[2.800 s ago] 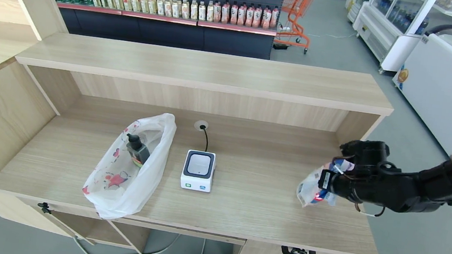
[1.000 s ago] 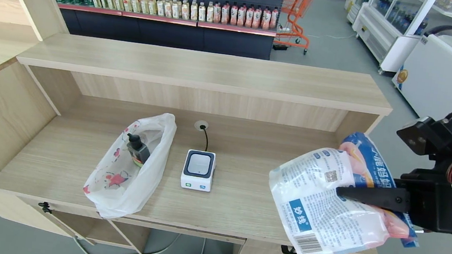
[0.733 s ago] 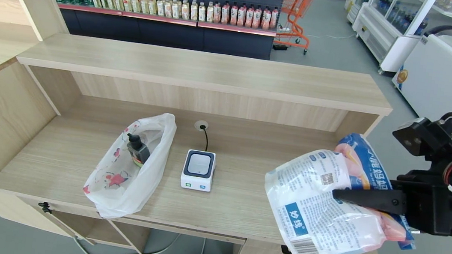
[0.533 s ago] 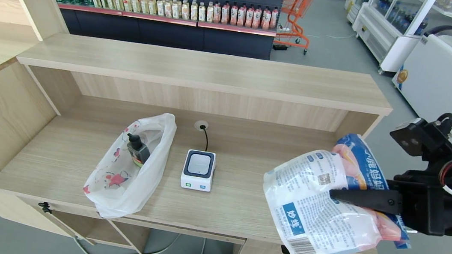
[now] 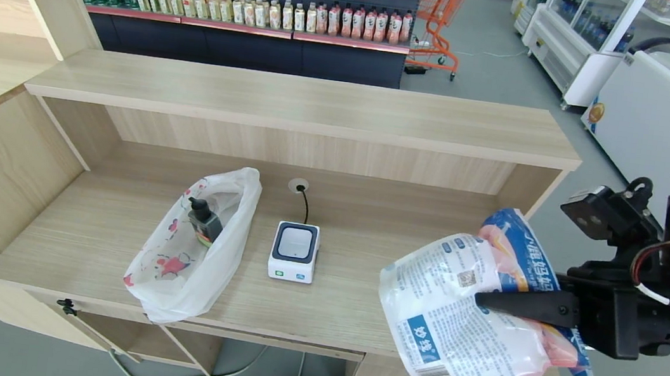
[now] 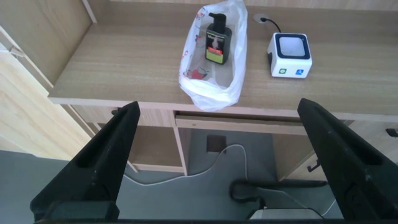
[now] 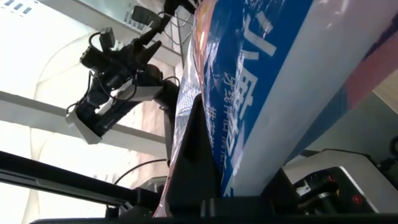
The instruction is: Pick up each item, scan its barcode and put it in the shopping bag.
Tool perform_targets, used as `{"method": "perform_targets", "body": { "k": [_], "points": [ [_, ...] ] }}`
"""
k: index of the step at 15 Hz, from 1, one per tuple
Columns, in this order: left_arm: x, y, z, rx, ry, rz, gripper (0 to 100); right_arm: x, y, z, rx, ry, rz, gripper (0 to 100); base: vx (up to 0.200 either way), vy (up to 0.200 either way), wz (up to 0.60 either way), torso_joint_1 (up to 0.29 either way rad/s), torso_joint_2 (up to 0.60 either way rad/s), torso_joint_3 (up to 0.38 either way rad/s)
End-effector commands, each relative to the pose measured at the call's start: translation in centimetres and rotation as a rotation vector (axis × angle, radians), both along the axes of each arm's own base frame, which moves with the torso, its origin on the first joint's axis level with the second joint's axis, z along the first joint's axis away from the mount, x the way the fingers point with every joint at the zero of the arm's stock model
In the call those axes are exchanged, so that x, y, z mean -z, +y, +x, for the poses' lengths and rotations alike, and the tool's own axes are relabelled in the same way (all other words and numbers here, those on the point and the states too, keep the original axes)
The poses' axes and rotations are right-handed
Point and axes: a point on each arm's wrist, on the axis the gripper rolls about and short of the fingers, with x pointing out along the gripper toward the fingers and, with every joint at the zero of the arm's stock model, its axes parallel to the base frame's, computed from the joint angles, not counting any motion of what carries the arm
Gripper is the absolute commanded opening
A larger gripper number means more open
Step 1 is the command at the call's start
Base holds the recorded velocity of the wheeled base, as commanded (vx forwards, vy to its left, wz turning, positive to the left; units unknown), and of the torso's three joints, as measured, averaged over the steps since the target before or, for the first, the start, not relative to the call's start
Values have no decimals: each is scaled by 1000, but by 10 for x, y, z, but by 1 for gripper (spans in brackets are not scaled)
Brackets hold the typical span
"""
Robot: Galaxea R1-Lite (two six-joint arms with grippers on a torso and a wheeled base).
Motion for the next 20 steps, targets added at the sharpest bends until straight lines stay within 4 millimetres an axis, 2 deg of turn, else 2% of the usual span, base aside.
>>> {"method": "perform_targets", "body": {
  "k": [1, 2, 4, 6, 8, 10, 12, 16, 18, 20],
  "points": [
    [0, 0, 0, 0, -1, 0, 100, -1, 0, 0, 0, -9, 0, 0, 0, 0, 0, 0, 0, 0],
    [0, 0, 0, 0, -1, 0, 100, -3, -1, 3, 40, -79, -16, 0, 0, 0, 0, 0, 0, 0],
    [0, 0, 0, 0, -1, 0, 100, 4, -6, 22, 254, -400, -172, 0, 0, 0, 0, 0, 0, 0],
    [0, 0, 0, 0, -1, 0, 100, 15, -29, 35, 404, -692, -413, 0, 0, 0, 0, 0, 0, 0],
    [0, 0, 0, 0, -1, 0, 100, 29, -58, 41, 405, -923, -576, 0, 0, 0, 0, 0, 0, 0],
    [0, 0, 0, 0, -1, 0, 100, 36, -73, 41, 374, -1088, -693, 0, 0, 0, 0, 0, 0, 0],
    [0, 0, 0, 0, -1, 0, 100, 34, -86, 39, 366, -1275, -793, 0, 0, 0, 0, 0, 0, 0],
    [0, 0, 0, 0, -1, 0, 100, 34, -93, 32, 291, -1489, -807, 0, 0, 0, 0, 0, 0, 0],
    [0, 0, 0, -1, -1, 0, 100, 34, -91, 19, 295, -1531, -814, 0, 0, 0, 0, 0, 0, 0],
    [0, 0, 0, -1, -1, 0, 100, 36, -87, 17, 285, -1541, -802, 0, 0, 0, 0, 0, 0, 0]
  ]
}}
